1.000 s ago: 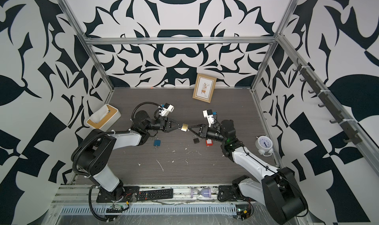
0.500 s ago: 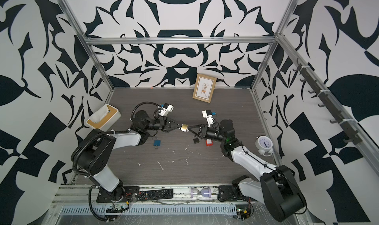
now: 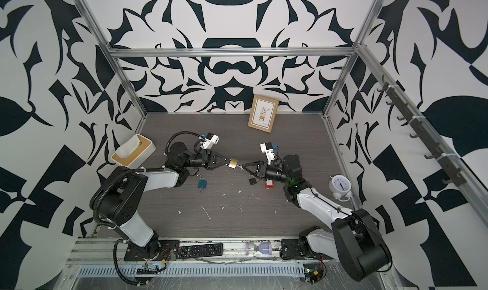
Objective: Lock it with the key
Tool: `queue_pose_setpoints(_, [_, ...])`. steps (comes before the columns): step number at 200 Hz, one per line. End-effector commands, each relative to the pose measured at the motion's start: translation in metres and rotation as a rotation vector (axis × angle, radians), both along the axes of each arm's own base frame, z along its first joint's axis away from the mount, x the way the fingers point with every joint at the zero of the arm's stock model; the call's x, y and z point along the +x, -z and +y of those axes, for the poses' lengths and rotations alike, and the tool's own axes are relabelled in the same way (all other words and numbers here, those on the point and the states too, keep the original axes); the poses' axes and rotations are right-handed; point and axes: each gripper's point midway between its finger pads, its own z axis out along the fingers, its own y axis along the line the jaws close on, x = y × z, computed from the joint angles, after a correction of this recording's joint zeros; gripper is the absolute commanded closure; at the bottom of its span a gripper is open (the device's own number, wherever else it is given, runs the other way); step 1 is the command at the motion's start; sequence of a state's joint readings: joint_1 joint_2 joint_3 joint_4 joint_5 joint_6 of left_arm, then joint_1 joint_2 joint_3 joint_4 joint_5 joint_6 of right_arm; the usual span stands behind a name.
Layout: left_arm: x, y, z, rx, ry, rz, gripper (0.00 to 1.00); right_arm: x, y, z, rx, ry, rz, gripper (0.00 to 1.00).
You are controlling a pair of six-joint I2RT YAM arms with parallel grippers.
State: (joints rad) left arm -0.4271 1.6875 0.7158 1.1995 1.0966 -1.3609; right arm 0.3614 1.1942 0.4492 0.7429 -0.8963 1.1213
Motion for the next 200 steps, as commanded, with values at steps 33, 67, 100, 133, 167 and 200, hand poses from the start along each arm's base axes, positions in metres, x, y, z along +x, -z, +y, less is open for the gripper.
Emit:
queue_pose_setpoints(33, [0.005, -0.008, 0.01, -0.022, -0.046, -0.028, 1.0, 0.007, -0.008, -0.004, -0.002, 0.029, -0.063, 1.0])
queue_pose_setpoints(67, [0.014, -0.001, 0.014, 0.012, -0.105, -0.018, 1.0, 0.035, 0.023, -0.01, -0.102, 0.318, 0.045, 1.0])
queue_pose_setpoints(100, [0.015, 0.004, 0.017, 0.072, -0.157, -0.038, 1.0, 0.039, 0.049, -0.005, -0.308, 0.519, 0.044, 1.0])
queue_pose_setpoints(133, [0.01, 0.008, 0.024, 0.17, -0.199, -0.075, 1.0, 0.044, 0.074, -0.007, -0.355, 0.694, 0.051, 1.0])
queue_pose_setpoints(167, [0.004, 0.006, 0.028, 0.22, -0.205, -0.104, 1.0, 0.052, 0.095, 0.002, -0.365, 0.746, 0.079, 1.0])
queue_pose_setpoints(200, [-0.001, 0.009, 0.03, 0.235, -0.202, -0.113, 1.0, 0.058, 0.11, 0.02, -0.371, 0.724, 0.108, 1.0])
